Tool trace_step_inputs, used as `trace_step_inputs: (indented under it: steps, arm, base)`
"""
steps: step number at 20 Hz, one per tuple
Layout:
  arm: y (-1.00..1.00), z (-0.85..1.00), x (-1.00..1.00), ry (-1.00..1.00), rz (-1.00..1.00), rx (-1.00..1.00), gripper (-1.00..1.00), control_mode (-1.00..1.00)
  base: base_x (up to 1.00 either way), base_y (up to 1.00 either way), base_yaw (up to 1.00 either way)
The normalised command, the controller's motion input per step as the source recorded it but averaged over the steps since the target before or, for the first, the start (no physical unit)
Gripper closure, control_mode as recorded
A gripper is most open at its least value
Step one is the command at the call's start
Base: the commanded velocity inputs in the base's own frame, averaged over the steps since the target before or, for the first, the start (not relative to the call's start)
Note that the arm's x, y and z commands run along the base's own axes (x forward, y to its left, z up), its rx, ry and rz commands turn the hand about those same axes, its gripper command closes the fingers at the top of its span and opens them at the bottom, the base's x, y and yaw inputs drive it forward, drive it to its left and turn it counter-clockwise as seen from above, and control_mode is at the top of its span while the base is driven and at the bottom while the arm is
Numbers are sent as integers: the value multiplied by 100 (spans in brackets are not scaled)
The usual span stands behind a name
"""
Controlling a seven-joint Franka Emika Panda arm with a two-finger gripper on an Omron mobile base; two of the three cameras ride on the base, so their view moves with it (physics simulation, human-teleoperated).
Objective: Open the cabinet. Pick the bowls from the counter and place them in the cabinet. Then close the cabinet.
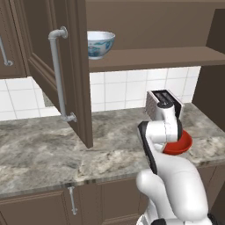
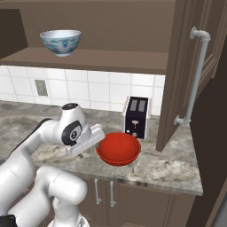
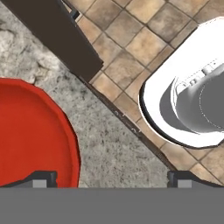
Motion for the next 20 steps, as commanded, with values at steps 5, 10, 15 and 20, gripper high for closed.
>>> trace_step_inputs:
  steps: [5, 10, 15, 20]
  arm:
    - [-10, -18, 23, 0, -3, 0, -100, -100]
    - [-12, -24, 21, 0, -1, 0, -100, -100]
    - [-9, -28, 14, 0, 0, 0, -100, -100]
    - [-10, -21, 12, 0, 0, 0, -100, -100]
  base:
    - [0, 0, 0]
    - [0, 0, 0]
    - [0, 0, 0]
    - [0, 0, 0]
